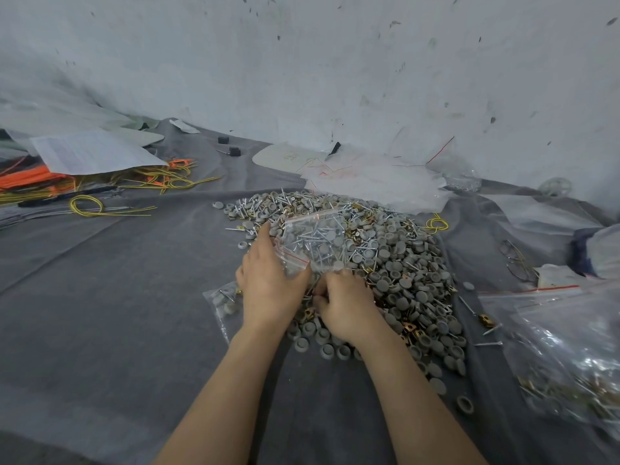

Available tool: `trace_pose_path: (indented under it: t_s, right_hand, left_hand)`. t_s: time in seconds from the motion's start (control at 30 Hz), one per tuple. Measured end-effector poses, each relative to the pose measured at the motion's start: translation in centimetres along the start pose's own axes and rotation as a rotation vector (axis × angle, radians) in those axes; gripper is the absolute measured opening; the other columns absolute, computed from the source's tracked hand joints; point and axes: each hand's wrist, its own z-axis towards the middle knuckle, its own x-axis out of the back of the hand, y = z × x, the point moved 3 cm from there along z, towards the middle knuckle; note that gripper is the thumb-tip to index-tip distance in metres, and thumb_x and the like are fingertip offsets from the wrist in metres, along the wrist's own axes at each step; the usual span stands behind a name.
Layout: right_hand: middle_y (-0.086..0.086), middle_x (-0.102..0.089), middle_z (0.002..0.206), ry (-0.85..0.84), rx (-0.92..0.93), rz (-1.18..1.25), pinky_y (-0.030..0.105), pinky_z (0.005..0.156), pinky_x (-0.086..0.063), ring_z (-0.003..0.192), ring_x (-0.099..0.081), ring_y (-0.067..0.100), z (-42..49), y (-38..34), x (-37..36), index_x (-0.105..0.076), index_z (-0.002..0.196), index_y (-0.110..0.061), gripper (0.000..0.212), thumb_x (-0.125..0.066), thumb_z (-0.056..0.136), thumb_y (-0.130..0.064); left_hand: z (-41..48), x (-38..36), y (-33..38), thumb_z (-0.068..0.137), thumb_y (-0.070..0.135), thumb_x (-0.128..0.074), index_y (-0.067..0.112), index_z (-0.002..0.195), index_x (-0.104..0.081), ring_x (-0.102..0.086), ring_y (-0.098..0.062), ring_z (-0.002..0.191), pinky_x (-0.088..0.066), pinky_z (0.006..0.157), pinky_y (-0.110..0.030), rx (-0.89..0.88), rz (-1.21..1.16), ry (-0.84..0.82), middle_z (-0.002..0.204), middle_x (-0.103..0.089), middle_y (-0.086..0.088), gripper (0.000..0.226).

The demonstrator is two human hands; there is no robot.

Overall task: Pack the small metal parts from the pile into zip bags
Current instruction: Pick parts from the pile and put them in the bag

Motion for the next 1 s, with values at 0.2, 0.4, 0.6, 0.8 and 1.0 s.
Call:
trace_pose_path:
  t_s: [0.2, 0.4, 0.6, 0.8, 1.0]
  right_hand:
    - [-0.008, -0.057, 0.093, 0.346, -0.055, 0.457, 0.010, 0.068, -0.044, 0.079, -0.055, 0.002, 0.0, 1.0, 2.0, -0.052, 0.114, -0.016, 0.018, -0.053, 0.095, -0.015]
    - [-0.010, -0.063, 0.086, 0.371, 0.002, 0.862, 0.004, 0.067, -0.042, 0.079, -0.059, 0.000, 0.0, 0.3, 2.6, -0.057, 0.086, -0.032, 0.023, -0.057, 0.092, -0.010]
    - [-0.021, -0.060, 0.088, 0.297, 0.036, 0.682, -0.002, 0.068, -0.040, 0.083, -0.056, -0.009, -0.1, 0.5, 2.9, -0.062, 0.092, -0.030, 0.015, -0.059, 0.091, -0.015]
    - [-0.004, -0.064, 0.090, 0.129, -0.077, 0.152, 0.024, 0.074, -0.051, 0.086, -0.060, 0.013, -0.3, 2.7, 3.1, -0.066, 0.087, -0.023, 0.009, -0.067, 0.085, -0.031]
    - [0.002, -0.060, 0.113, -0.008, -0.129, -0.096, 0.043, 0.096, -0.043, 0.111, -0.052, 0.024, -0.4, 1.9, 1.9, -0.059, 0.107, -0.021, 0.020, -0.060, 0.089, -0.030]
  left_hand:
    - [-0.2, -0.3, 0.2, 0.078, 0.037, -0.072, 0.019, 0.149, -0.019, -0.038, -0.025, 0.132, -0.026, 0.110, -0.045, -0.030, 0.073, -0.083, 0.143, -0.046, -0.003, 0.091]
    - [-0.9, -1.1, 0.7, 0.075, 0.035, -0.070, 0.022, 0.150, -0.017, -0.039, -0.025, 0.128, -0.027, 0.104, -0.041, -0.161, 0.132, -0.266, 0.137, -0.048, -0.003, 0.093]
    - [-0.8, -0.8, 0.6, 0.075, 0.041, -0.068, 0.022, 0.149, -0.020, -0.038, -0.025, 0.129, -0.028, 0.106, -0.042, -0.127, 0.096, -0.253, 0.138, -0.048, -0.003, 0.090]
    - [-0.5, -0.3, 0.5, 0.080, 0.037, -0.071, 0.018, 0.150, -0.020, -0.031, -0.024, 0.134, -0.023, 0.110, -0.038, -0.079, 0.084, -0.136, 0.146, -0.041, -0.003, 0.088]
    - [-0.5, -0.1, 0.7, 0.081, 0.033, -0.070, 0.016, 0.149, -0.022, -0.028, -0.024, 0.135, -0.024, 0.112, -0.038, -0.086, 0.074, -0.123, 0.147, -0.039, -0.003, 0.086]
